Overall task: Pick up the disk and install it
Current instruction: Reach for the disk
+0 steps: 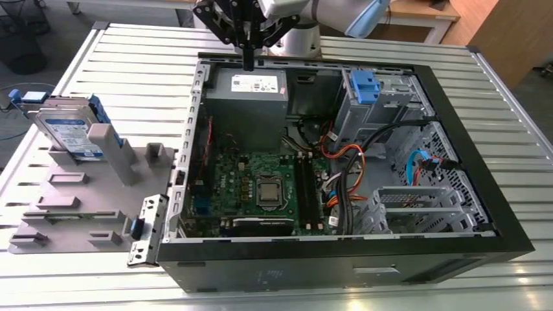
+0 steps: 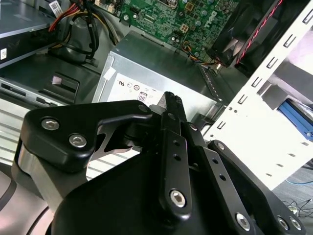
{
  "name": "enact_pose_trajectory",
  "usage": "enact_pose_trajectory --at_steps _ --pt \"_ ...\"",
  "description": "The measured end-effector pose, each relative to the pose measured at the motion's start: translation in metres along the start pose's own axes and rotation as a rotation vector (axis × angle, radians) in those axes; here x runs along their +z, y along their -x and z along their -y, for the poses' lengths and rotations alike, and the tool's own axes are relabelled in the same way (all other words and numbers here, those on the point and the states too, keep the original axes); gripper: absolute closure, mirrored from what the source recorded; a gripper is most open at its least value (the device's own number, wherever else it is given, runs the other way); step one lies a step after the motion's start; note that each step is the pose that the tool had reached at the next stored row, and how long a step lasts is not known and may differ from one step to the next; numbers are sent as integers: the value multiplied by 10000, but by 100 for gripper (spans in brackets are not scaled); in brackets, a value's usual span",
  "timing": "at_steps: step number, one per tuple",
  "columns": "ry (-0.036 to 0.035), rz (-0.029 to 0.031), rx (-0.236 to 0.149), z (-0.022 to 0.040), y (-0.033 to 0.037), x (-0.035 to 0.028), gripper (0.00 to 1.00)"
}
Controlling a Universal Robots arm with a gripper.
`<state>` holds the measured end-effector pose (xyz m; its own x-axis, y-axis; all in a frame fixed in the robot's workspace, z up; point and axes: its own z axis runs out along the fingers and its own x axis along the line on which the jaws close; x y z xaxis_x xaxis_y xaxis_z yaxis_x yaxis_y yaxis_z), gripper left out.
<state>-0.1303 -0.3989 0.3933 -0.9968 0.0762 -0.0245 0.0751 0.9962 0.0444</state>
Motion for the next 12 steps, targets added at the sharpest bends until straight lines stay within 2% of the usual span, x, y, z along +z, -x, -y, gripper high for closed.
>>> enact_pose_trajectory --at_steps 4,12 --pt "0 0 0 1 -16 0 89" --pt "-1 -1 0 8 -104 -2 89"
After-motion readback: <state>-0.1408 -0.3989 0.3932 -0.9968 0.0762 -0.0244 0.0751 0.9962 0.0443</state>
